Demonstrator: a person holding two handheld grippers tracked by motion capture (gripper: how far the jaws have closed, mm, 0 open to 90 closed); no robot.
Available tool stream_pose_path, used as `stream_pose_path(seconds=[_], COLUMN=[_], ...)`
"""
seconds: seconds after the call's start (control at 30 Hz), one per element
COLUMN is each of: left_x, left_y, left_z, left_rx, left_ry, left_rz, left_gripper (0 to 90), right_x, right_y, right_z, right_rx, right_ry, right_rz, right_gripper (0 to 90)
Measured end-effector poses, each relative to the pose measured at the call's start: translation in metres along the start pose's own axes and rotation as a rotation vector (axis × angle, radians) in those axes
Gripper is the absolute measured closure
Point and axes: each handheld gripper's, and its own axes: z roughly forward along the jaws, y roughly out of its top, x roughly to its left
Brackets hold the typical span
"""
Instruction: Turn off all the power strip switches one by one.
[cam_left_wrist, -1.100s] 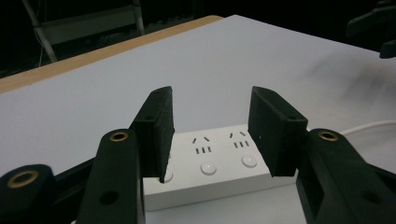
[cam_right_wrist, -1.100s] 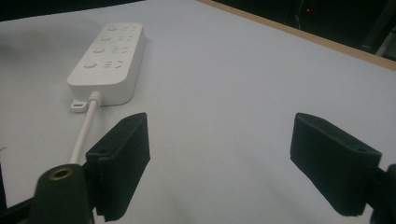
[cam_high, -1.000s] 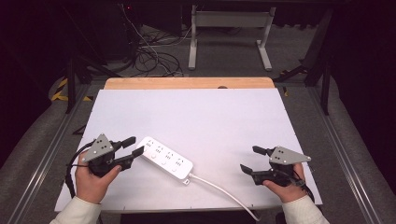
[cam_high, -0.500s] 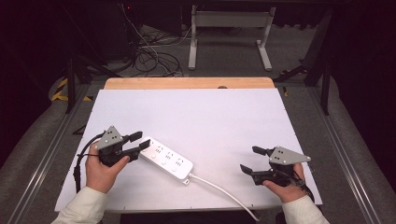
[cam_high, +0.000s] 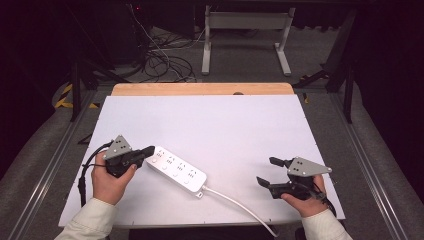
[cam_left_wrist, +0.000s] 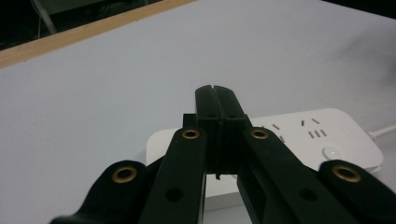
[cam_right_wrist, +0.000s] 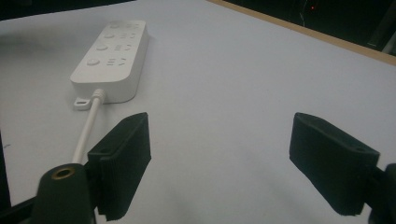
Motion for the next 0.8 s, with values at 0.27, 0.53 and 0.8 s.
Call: stream_pose_path(seconds=[0.27, 0.53, 0.8], left_x=[0.005, 0.008, 0.01], left_y=[-0.002, -0.005, -0.008], left_z=[0.007, 0.016, 0.026], left_rx=[0.099, 0.173, 0.247], left_ry=[0.008, -0.006, -0.006], left_rz=[-0.01, -0.039, -0.043], left_gripper=[90.0, 90.0, 90.0], right_x=[0.0, 0.0, 0.0], right_y=[0.0, -0.001, -0.001], right_z=[0.0, 0.0, 0.001], right_rx=[0.003, 0.008, 0.01], right_ry=[0.001, 0.005, 0.009], right_rz=[-0.005, 0.0, 0.004], right_gripper=[21.5, 23.6, 23.7])
